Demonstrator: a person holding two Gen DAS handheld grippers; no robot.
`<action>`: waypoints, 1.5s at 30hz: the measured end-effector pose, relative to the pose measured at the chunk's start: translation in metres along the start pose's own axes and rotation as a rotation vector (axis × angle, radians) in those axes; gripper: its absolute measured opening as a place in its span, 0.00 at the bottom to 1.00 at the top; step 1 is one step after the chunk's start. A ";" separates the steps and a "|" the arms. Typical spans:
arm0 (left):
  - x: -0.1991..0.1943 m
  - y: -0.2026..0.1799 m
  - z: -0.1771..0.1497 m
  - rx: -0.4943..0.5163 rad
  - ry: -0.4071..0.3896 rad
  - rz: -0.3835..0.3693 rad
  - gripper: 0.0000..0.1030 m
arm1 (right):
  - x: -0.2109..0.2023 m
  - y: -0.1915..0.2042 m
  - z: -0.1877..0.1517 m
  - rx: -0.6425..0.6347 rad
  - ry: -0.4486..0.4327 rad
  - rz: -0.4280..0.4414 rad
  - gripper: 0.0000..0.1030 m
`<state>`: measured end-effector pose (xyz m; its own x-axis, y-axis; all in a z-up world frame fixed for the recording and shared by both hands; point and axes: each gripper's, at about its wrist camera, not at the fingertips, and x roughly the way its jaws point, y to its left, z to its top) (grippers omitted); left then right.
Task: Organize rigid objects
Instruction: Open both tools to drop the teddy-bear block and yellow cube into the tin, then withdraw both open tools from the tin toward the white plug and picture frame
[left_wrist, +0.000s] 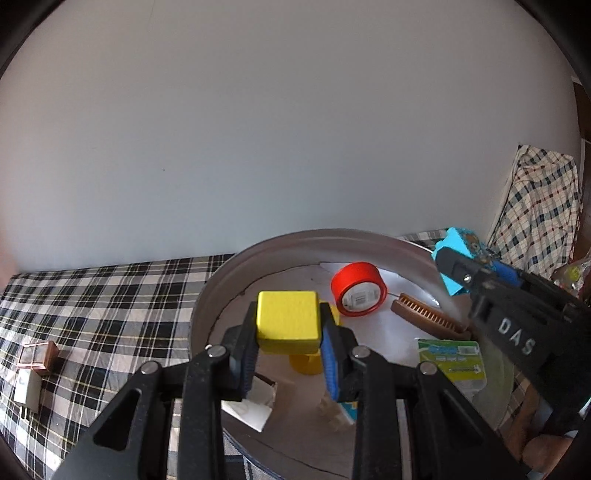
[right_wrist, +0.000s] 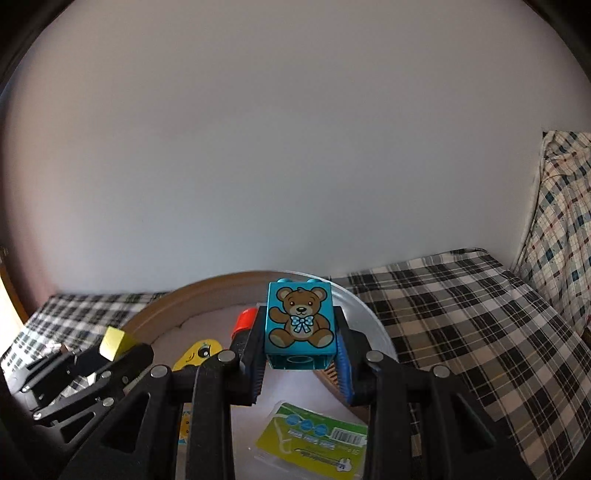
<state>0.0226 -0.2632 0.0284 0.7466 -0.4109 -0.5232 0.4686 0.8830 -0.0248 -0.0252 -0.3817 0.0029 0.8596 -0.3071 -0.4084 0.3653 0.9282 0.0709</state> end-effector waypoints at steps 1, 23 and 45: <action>0.000 -0.001 0.000 0.005 -0.002 0.003 0.27 | 0.001 0.001 0.000 -0.006 0.002 -0.004 0.33; -0.011 -0.022 -0.008 0.144 -0.105 0.110 1.00 | -0.014 -0.002 -0.007 0.042 -0.101 -0.010 0.73; -0.015 0.032 -0.014 -0.018 -0.113 0.137 1.00 | -0.056 -0.005 -0.015 0.014 -0.355 -0.160 0.81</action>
<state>0.0198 -0.2259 0.0236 0.8517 -0.3085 -0.4235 0.3510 0.9361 0.0239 -0.0806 -0.3664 0.0115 0.8606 -0.5036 -0.0755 0.5075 0.8604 0.0457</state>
